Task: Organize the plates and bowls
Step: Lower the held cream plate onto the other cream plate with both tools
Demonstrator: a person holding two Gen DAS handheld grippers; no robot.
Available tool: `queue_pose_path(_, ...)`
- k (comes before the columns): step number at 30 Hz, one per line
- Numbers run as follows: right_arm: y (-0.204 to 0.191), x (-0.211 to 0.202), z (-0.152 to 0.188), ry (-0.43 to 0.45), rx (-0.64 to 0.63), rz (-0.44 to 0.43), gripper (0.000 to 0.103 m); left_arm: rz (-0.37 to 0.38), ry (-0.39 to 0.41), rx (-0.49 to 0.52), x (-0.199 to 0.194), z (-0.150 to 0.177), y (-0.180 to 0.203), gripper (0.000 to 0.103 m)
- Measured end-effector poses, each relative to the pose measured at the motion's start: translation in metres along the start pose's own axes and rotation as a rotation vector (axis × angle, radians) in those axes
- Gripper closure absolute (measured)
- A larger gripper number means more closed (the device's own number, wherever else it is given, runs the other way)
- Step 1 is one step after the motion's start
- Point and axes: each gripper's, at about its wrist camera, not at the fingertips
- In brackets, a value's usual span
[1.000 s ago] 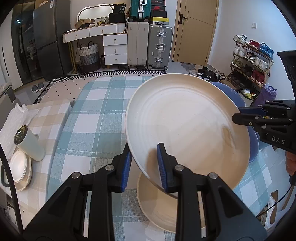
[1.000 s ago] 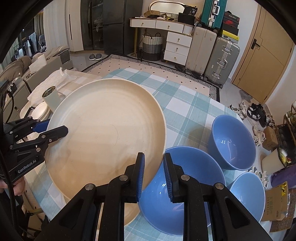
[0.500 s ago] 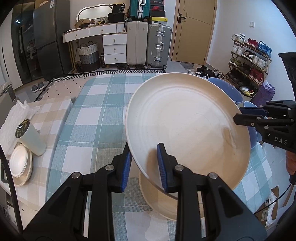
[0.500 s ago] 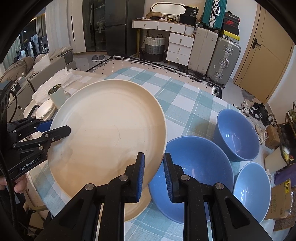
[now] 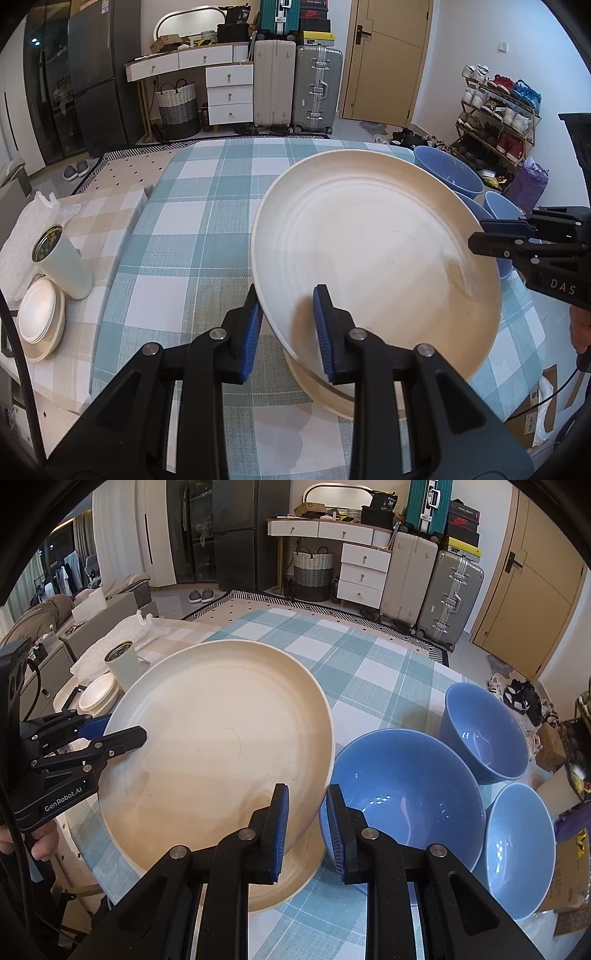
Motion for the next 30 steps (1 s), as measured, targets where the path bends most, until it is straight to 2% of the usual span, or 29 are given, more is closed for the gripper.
queue_pose_path(30,-0.004,0.018,0.035,-0.038,0.046,-0.052,0.082,-0.013,-0.074,0.044,0.045,0.019,-0.005,0.080)
Point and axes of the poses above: each gripper's, at about its wrist camera, not at the fingertips, and x roughly the way its jaws point, y to its right, z to its underside, and after that the axes turned 6 degrees about -y, right-handed
